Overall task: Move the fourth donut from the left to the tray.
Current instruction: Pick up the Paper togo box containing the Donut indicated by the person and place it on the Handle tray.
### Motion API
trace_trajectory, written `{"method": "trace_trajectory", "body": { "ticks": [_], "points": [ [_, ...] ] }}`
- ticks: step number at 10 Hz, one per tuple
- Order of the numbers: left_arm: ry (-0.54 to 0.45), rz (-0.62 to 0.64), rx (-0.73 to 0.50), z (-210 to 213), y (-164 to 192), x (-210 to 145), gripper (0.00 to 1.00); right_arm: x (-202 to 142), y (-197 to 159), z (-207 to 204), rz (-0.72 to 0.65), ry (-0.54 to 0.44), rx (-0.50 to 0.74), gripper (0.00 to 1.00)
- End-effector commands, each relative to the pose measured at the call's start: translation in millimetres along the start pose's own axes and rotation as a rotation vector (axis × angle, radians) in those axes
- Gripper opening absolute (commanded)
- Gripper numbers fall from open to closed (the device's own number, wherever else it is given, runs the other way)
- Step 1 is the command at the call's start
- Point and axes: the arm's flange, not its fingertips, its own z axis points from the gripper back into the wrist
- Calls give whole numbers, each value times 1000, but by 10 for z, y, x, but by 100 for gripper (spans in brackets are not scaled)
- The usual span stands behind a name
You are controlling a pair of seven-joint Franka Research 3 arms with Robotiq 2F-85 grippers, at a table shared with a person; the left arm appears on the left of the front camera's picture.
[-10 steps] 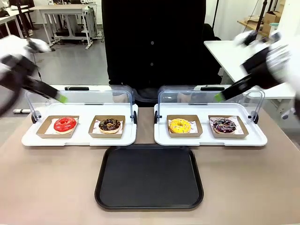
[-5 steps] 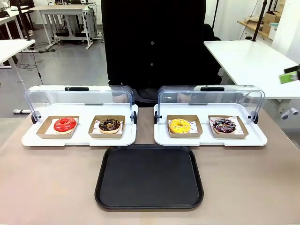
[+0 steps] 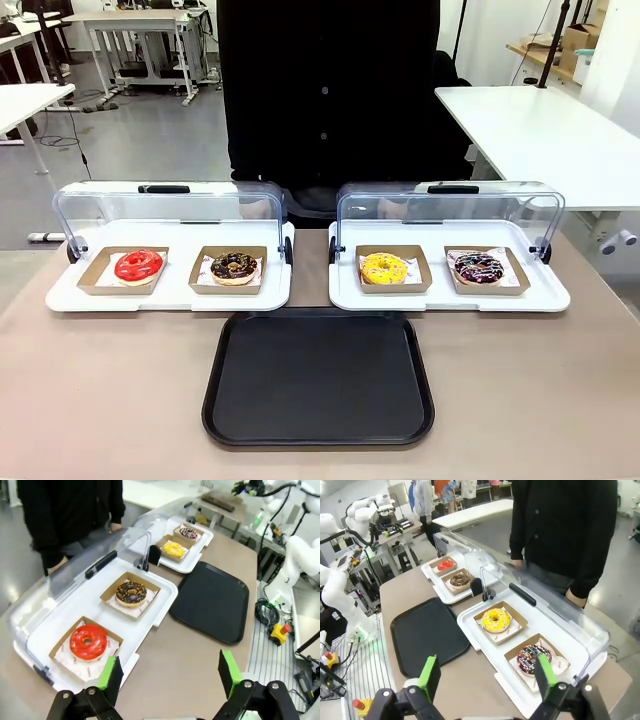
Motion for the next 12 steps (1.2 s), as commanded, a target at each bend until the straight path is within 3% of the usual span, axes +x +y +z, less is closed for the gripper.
{"method": "trace_trajectory", "body": {
  "ticks": [1, 12],
  "points": [
    [-36, -43, -22, -134, -38, 51, 100, 3, -53, -33, 19, -15, 18, 100],
    [-8, 1, -25, -256, -34, 77, 100, -79, -74, -59, -30, -20, 18, 100]
  ]
}}
